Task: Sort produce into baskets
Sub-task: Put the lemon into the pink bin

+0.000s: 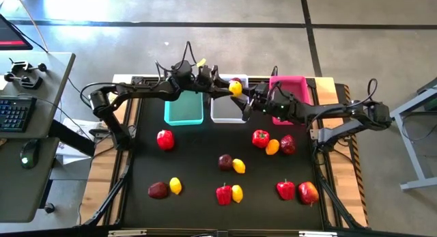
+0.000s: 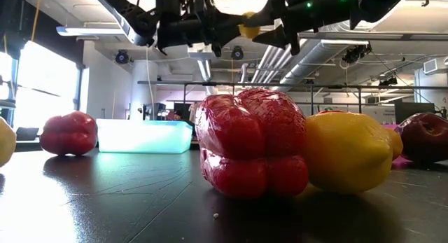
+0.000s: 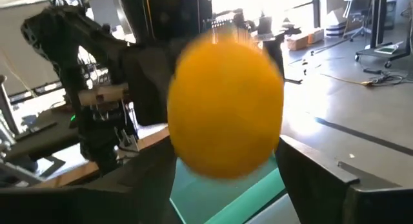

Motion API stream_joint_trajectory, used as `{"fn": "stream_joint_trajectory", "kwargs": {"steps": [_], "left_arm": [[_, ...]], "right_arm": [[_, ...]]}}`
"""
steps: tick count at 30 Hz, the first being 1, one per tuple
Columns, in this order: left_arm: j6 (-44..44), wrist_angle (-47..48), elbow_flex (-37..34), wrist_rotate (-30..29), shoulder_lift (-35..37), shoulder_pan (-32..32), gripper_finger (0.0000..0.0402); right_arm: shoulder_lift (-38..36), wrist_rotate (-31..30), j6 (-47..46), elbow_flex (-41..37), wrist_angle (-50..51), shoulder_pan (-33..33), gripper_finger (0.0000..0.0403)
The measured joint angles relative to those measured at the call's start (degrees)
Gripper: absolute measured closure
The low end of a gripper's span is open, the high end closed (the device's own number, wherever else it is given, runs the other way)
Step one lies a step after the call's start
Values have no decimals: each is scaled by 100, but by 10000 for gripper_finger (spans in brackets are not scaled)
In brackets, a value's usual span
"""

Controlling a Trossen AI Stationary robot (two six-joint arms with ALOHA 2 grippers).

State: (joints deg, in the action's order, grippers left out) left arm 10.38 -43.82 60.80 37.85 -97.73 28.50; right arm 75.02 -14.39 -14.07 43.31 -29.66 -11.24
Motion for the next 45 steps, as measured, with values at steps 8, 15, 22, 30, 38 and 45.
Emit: {"fn": "stream_joint_trajectory", "kwargs": {"steps": [8, 15, 22, 30, 38, 45], "left_arm": [[150, 19, 0, 63, 6, 35, 299], [143, 14, 0, 72, 6, -40, 299], [163, 14, 0, 85, 6, -60, 300], [-12, 97, 0, 37, 6, -68, 218], [-155, 71, 0, 66, 2, 232, 175], [-210, 275, 2, -18, 2, 572, 173]], "right_arm": [[0, -9, 234, 0, -68, 9, 150], [0, 270, 341, 0, -139, -5, 183], [-2, 332, 380, 0, -123, -5, 249], [-17, 338, 336, 0, 14, -9, 249], [-196, 340, 209, 2, 317, -85, 249], [-821, 198, 99, 2, 1770, -479, 249]]}}
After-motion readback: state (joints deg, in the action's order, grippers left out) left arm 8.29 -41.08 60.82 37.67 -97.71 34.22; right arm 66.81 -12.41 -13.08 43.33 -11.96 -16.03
